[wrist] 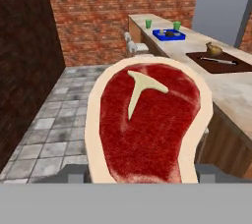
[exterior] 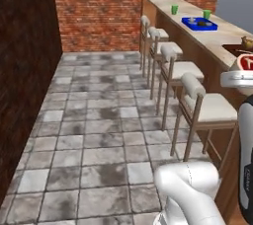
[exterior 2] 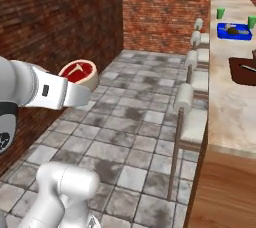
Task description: Gather the mushroom and avocado from the fridge and place them on a tray on the dining counter. Then gather the steak and chicken drumstick from the fridge and place them on the other tray.
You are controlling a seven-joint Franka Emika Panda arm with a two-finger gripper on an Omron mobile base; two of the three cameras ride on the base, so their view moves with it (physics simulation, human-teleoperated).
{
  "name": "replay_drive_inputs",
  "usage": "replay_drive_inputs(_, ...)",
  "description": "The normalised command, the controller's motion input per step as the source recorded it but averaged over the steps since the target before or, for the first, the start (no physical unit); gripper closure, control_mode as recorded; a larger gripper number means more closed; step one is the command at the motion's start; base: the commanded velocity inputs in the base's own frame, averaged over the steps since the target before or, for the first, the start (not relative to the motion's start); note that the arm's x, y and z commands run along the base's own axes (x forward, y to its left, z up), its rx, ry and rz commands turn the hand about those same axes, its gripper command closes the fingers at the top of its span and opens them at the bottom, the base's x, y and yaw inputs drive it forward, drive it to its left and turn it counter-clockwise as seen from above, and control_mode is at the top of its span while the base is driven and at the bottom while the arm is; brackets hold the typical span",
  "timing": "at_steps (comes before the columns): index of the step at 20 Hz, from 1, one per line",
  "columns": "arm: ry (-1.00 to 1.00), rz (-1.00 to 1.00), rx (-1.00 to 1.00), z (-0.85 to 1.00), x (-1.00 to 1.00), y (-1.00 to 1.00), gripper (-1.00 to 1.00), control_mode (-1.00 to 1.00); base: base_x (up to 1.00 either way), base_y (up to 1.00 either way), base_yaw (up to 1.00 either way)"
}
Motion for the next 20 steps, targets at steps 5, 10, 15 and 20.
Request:
replay_drive_inputs(5,0.0,0.0,0.0,0.0,0.0,0.0,1.0,1.0,0.68,0.38,-0.49)
replay_drive_inputs(10,0.0,0.0,0.0,0.0,0.0,0.0,1.0,1.0,0.63,0.46,-0.51)
replay_drive_inputs(15,0.0,0.0,0.0,0.0,0.0,0.0,1.0,1.0,0.58,0.53,-0.51)
replay_drive_inputs(20,0.0,0.0,0.0,0.0,0.0,0.0,1.0,1.0,0.56,0.52,-0.51)
